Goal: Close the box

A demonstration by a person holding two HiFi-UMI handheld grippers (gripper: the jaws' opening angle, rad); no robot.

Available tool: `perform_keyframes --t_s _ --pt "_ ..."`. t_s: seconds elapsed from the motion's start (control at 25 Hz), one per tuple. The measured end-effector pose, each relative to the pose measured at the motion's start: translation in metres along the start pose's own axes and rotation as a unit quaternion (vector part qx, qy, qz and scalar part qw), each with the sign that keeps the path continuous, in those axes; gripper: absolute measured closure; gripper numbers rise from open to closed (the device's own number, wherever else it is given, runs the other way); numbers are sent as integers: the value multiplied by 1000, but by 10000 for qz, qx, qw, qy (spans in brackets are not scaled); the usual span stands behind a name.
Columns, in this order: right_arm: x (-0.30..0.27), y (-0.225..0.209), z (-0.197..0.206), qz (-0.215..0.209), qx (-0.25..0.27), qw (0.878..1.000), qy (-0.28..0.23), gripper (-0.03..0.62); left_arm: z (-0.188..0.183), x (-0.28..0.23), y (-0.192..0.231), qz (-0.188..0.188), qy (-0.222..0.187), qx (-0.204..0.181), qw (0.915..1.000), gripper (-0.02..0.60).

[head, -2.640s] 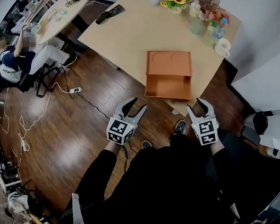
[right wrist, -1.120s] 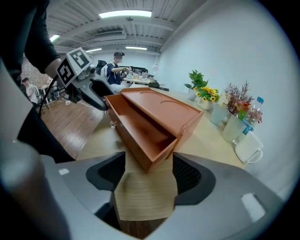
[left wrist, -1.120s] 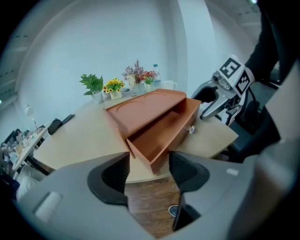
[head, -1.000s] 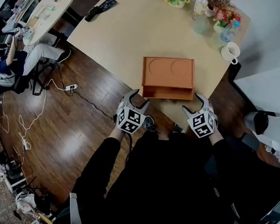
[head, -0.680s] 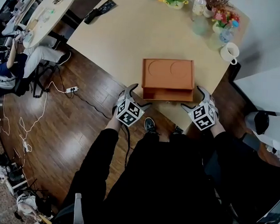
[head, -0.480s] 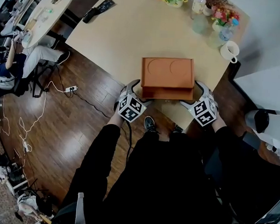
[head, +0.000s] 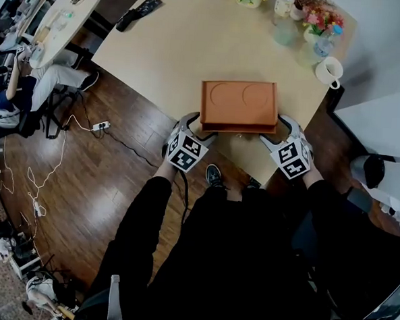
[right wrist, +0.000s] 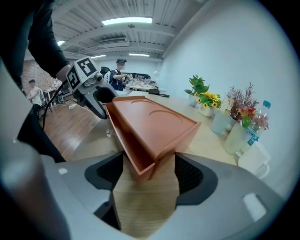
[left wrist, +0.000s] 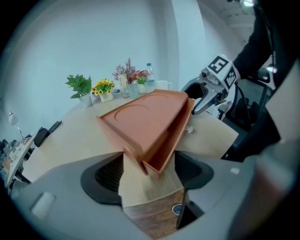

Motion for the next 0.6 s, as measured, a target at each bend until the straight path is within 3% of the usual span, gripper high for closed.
perform_keyframes --t_s 0.24,0.44,0.6 --pt "0 -4 -2 100 6 9999 26 279 0 1 4 -167 -40 103 9998 287" --pt "1 -9 -3 423 -97 9991 20 350 -3 -2 8 -571 99 249 9980 350" --pt "-1 -9 -1 504 -163 9986 2 358 -3 -1 10 -675 56 317 9972 364"
Point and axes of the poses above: the fingertips, and each gripper's own axes: x backward along the fingers, y to its left, z out of its underside, the point moved 5 cm from there along x, backward along the fingers, and after that the axes turned 10 degrees about -y, right-handed, at the moved point
